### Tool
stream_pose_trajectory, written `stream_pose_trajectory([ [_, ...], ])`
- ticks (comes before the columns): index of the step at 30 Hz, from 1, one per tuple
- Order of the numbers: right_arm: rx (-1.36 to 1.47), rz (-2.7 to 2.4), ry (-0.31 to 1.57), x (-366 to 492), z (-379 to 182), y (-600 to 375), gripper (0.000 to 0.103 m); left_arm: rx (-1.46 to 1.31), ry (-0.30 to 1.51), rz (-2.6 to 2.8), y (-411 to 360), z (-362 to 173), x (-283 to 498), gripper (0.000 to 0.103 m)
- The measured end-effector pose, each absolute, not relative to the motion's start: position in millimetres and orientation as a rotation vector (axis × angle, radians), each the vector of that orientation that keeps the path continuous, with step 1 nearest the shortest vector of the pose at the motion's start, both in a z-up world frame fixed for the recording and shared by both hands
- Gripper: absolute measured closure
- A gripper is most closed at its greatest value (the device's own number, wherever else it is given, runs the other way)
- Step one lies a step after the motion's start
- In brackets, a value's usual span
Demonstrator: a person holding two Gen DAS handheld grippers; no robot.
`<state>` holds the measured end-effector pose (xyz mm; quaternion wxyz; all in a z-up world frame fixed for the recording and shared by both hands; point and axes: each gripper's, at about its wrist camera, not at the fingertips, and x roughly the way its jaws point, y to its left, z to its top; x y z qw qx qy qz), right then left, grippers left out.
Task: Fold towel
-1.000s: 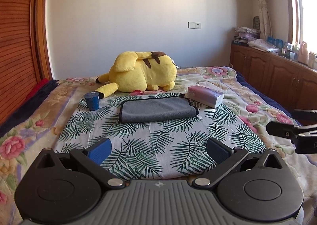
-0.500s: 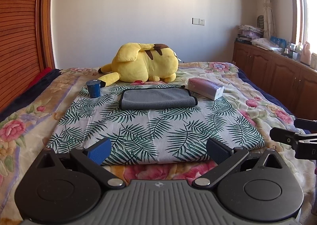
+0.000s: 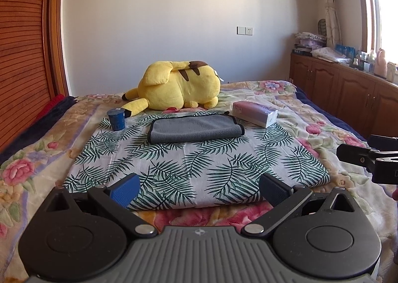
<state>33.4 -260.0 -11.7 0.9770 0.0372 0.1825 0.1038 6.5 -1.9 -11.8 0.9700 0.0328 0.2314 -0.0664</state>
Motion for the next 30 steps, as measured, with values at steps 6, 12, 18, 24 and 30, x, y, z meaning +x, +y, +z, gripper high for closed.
stream_pose_trajectory([
  [6, 0.075, 0.208, 0.342, 31, -10, -262, 0.000, 0.072, 0.423, -0.130, -3, -6, 2, 0.016],
  [12, 0.070, 0.204, 0.304, 28, -7, -264, 0.000, 0.058, 0.384, -0.123, 0, -1, 0, 0.016],
  [18, 0.063, 0.202, 0.280, 26, -5, -265, 0.000, 0.068, 0.350, -0.118, -1, 2, -3, 0.016],
  [24, 0.059, 0.197, 0.267, 25, -5, -265, 0.000, 0.061, 0.343, -0.118, 0, 2, -4, 0.016],
  [30, 0.061, 0.194, 0.268, 25, -5, -267, 0.000, 0.061, 0.343, -0.118, 1, 2, -4, 0.016],
])
